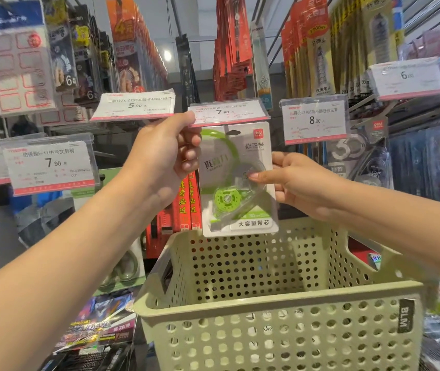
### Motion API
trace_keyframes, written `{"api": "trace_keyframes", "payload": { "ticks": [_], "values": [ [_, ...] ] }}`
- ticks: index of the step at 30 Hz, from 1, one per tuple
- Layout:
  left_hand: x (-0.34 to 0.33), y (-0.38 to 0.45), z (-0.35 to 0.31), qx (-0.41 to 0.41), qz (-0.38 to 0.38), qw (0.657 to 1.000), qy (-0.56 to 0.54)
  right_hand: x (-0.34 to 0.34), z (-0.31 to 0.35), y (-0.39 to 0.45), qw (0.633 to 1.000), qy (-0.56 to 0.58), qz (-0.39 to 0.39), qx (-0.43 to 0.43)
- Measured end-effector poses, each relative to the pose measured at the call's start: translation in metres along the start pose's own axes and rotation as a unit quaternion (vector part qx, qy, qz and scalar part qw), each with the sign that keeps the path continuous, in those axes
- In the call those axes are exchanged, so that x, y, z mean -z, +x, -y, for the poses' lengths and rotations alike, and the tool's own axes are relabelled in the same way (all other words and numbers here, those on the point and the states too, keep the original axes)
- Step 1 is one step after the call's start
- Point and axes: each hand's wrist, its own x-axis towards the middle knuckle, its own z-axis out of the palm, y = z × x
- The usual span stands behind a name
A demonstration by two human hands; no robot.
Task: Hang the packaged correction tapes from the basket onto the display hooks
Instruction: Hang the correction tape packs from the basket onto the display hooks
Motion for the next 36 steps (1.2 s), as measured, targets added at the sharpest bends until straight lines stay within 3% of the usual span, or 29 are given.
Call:
{"api": "trace_keyframes", "payload": {
  "ticks": [18,31,36],
  "values": [
    [0.001,-0.002,0.005,-0.001,-0.004,1.000,0.015,0.000,-0.015,0.026,0.999,-0.006,-0.007,-0.037],
    [0.004,-0.003,0.009,-0.020,0.006,0.999,0.035,-0.008,-0.029,0.048,0.994,-0.100,-0.035,-0.010],
    [0.006,-0.003,0.017,-0.077,-0.004,0.991,0.114,-0.008,-0.028,0.045,0.984,-0.159,-0.078,0.008]
  ]
}}
